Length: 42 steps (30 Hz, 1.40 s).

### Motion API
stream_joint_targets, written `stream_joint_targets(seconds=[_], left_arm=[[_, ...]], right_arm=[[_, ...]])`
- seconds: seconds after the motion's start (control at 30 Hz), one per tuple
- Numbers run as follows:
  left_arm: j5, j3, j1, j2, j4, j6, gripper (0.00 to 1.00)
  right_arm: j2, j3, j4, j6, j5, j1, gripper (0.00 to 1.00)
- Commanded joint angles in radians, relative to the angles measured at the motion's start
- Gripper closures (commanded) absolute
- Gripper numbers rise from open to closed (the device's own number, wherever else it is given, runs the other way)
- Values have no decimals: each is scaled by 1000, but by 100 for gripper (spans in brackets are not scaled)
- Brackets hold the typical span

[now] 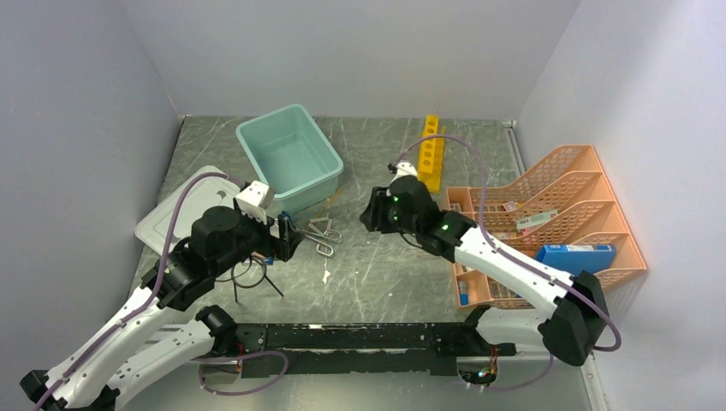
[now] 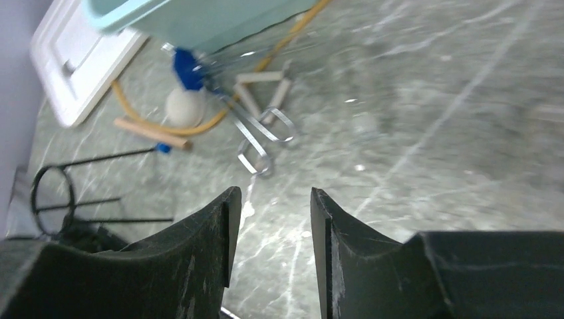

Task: Organize the chemistry lab equipment
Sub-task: Move the chemistry item to the center of the board.

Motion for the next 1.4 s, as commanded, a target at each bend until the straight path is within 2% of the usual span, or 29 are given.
stream_joint_targets(seconds=[0.0, 0.27, 0.53, 0.77, 0.93, 1.2, 1.37], left_arm=[[-96, 21, 2, -24, -32, -30, 12], [-177, 58, 2, -52, -78, -54, 12], [-227, 64, 1, -101, -101, -57, 12], [-238, 34, 2, -133, -83, -58, 12], [-228, 29, 1, -138, -79, -58, 11], [-228, 28, 3, -148, -79, -57, 11], [-233, 25, 2, -157, -79, -57, 11]], right_arm=[[39, -14, 139, -16, -82, 97, 54], [173, 2, 298, -43, -146, 246, 54], [321, 13, 484, -77, -193, 327, 56], [411, -73, 772, -187, -331, 383, 57], [470, -135, 981, -300, -414, 409, 54], [590, -116, 1166, -438, -486, 424, 50], [663, -58, 1205, -470, -536, 428, 50]])
